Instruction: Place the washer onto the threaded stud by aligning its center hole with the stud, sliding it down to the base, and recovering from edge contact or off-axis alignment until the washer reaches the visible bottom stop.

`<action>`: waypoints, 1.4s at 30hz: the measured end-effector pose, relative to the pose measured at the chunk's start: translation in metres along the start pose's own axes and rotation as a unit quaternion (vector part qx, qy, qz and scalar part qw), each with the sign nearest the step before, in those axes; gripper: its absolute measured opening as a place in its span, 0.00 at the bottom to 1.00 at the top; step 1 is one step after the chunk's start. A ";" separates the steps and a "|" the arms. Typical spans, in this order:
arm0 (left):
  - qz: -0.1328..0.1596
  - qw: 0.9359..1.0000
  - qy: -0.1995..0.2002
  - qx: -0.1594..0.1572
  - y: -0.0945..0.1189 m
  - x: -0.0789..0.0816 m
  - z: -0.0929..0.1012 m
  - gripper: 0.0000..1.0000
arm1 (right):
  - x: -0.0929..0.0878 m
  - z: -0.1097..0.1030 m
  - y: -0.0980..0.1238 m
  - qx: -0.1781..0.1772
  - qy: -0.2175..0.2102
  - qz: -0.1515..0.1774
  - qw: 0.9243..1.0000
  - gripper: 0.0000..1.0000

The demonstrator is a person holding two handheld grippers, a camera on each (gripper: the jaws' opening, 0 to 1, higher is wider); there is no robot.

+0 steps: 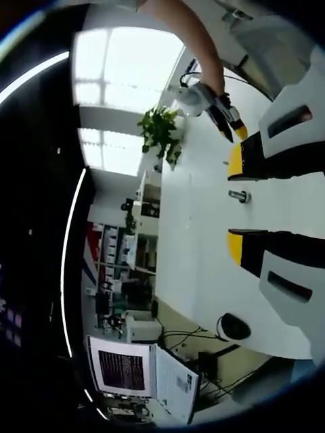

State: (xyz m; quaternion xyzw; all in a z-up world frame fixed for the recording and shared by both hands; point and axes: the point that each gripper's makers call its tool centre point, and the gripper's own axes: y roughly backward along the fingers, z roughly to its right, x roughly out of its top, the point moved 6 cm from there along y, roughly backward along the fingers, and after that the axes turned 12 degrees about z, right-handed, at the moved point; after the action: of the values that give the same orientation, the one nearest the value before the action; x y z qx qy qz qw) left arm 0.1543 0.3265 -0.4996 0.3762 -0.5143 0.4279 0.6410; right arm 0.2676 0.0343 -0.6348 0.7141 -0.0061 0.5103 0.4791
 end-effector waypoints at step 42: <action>0.007 1.000 0.020 0.014 0.002 0.001 -0.005 0.26 | -0.014 0.006 -0.063 0.057 0.086 -0.128 0.986 0.23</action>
State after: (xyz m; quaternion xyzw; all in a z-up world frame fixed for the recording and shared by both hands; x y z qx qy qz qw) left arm 0.1540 0.3322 -0.4993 0.3727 -0.4980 0.4471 0.6428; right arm 0.2966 0.0577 -0.6877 0.6885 0.1552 0.5039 0.4980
